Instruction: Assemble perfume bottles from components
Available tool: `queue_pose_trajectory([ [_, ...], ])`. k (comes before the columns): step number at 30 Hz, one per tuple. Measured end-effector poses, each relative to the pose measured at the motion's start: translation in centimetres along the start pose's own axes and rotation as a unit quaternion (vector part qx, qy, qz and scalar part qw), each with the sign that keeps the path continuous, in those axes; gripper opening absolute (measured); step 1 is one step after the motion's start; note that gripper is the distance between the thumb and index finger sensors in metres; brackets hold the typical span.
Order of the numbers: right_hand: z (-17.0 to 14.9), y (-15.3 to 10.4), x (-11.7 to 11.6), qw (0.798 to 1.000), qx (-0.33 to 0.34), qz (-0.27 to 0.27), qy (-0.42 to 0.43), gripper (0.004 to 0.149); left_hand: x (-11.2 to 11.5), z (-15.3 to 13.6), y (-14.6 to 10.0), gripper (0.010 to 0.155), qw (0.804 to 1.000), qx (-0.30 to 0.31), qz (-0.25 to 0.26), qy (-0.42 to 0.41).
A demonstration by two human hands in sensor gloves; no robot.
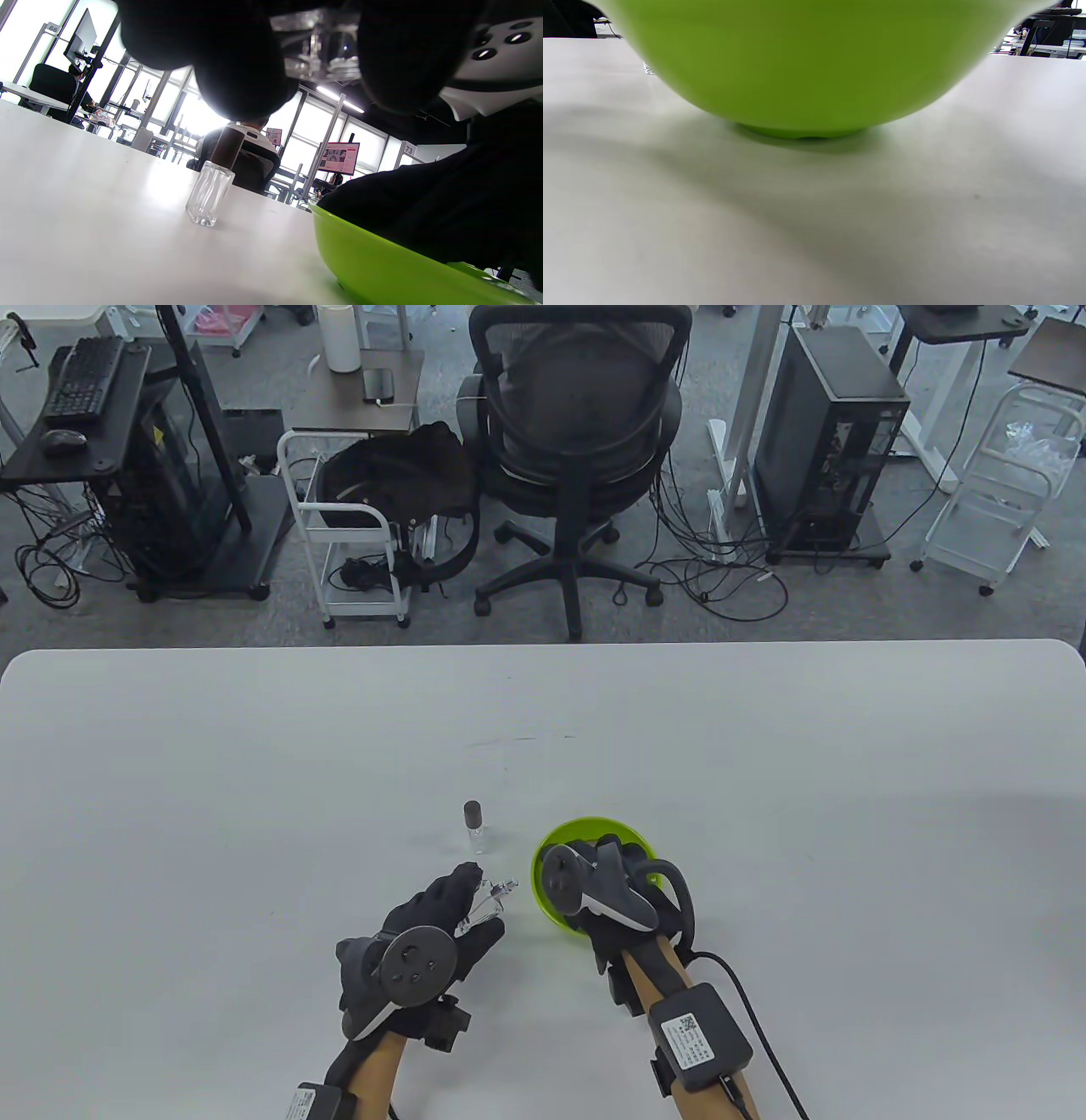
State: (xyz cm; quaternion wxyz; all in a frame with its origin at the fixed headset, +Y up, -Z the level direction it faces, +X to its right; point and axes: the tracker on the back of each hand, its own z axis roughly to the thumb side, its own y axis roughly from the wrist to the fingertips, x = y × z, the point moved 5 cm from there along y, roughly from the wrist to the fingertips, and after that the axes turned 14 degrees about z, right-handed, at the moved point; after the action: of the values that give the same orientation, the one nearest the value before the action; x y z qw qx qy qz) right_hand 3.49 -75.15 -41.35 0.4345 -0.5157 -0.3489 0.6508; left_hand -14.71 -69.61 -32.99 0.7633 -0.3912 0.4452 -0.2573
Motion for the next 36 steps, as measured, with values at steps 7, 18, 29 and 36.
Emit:
queue_pose_trajectory([
  [7, 0.0, 0.1, -0.2, 1.000, -0.012, -0.024, -0.009, 0.055, 0.0, 0.1, 0.0, 0.072, 1.000, 0.001, -0.004, 0.004],
  [18, -1.1, -1.2, 0.9, 0.996, 0.027, -0.068, 0.058, 0.065, 0.3, 0.4, -0.1, 0.072, 1.000, 0.012, -0.007, 0.008],
  [29, -3.1, -8.1, 3.2, 0.961, 0.165, -0.158, 0.157, 0.056, 0.9, 1.8, -0.4, 0.072, 0.999, 0.038, -0.019, 0.007],
  [36, -2.4, -10.3, 2.9, 0.941, 0.219, -0.177, 0.189, 0.053, 1.2, 3.1, -0.8, 0.072, 0.998, 0.059, -0.025, 0.009],
])
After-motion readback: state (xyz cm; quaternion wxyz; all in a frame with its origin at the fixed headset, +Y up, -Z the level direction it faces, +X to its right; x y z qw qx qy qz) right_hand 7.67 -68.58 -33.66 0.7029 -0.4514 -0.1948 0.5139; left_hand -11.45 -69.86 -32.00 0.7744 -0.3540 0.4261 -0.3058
